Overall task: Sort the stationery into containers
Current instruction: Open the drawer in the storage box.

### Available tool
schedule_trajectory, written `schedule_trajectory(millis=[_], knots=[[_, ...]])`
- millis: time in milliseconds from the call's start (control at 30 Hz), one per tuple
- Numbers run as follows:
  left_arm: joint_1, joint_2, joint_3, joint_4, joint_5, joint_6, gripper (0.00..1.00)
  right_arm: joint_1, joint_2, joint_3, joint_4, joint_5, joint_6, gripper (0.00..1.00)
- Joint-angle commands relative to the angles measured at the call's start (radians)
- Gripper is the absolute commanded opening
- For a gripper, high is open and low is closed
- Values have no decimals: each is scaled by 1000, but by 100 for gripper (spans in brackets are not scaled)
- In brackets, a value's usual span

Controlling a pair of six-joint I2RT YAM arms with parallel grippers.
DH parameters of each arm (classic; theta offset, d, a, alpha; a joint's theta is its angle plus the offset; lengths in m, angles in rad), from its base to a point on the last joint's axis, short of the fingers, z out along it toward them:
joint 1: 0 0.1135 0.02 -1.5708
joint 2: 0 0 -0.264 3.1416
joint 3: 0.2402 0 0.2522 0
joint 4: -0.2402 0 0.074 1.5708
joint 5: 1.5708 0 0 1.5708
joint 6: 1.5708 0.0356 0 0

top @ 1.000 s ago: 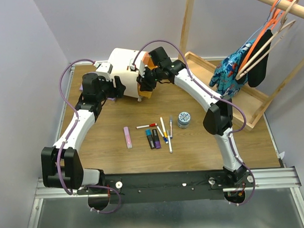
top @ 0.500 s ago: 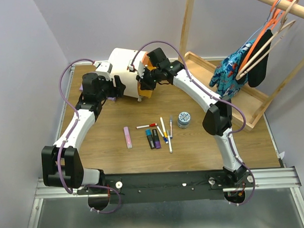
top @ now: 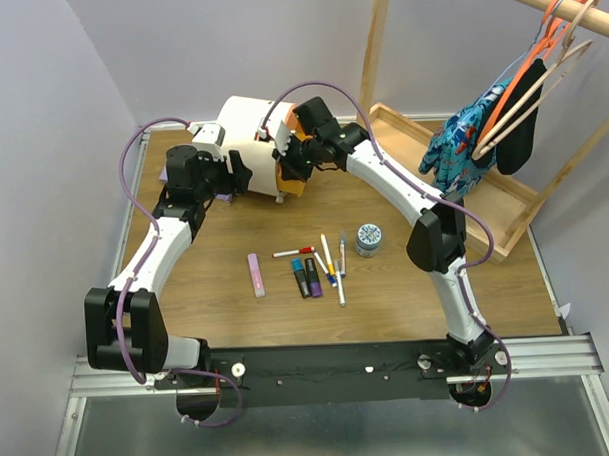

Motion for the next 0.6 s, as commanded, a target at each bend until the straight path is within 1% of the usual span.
schedule_trajectory(millis=[0,167,367,567], knots=[[5,9,-4,38,-18,-4,78,6,-18,-30,-59,70,30,0],[5,8,-10,41,-19,-4,78,6,-32,-67,-69,73,50,1],[5,8,-13,41,-19,-4,78,7,-76,-132,-82,96,18,0],[5,12,-12,52,-18,-3,78,6,-78,-133,-75,102,8,1]])
